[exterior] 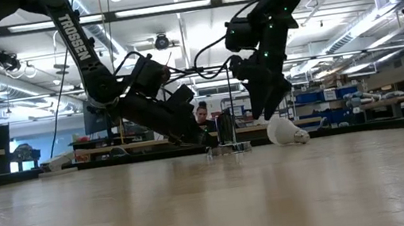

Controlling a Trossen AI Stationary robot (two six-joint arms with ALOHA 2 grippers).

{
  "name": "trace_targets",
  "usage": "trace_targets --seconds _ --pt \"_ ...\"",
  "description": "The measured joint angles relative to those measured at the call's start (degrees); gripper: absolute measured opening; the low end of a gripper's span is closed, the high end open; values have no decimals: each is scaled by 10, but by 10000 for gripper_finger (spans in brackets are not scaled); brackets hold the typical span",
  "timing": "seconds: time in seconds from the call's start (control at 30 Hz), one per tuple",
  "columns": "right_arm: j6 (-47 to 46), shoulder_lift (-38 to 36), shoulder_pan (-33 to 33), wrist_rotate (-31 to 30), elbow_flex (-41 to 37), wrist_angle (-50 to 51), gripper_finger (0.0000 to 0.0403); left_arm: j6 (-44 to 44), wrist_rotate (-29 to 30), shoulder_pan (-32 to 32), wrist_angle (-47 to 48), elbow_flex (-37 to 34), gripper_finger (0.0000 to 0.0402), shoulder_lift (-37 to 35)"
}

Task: Screw lightbulb
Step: Remove the white lightbulb from the silver lamp

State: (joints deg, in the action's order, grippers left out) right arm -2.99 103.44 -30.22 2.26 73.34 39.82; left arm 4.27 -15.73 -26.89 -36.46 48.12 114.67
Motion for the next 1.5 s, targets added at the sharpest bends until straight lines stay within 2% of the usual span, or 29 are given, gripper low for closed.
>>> trace_targets --seconds 0.2,0.57,0.63,0.83,0.97,1.2,1.5 --pt "25 -8 1 0 1 4 263 -2 9 0 12 -1 5 -14" --pt "99 -67 35 -42 1 35 36 0 17 1 31 -3 5 -48" --pt "106 -78 41 -42 1 35 11 0 17 1 30 -2 5 -48" --pt "108 -106 54 -42 -2 29 23 -2 17 1 19 -2 5 -48" --pt "124 -122 63 -42 -32 9 7 -4 19 1 13 -1 5 -49" --pt "123 -198 86 -15 -150 -98 8 -4 21 1 3 -1 5 -49" --pt "78 -351 116 15 -319 -251 7 -2 21 4 -2 0 5 -66"
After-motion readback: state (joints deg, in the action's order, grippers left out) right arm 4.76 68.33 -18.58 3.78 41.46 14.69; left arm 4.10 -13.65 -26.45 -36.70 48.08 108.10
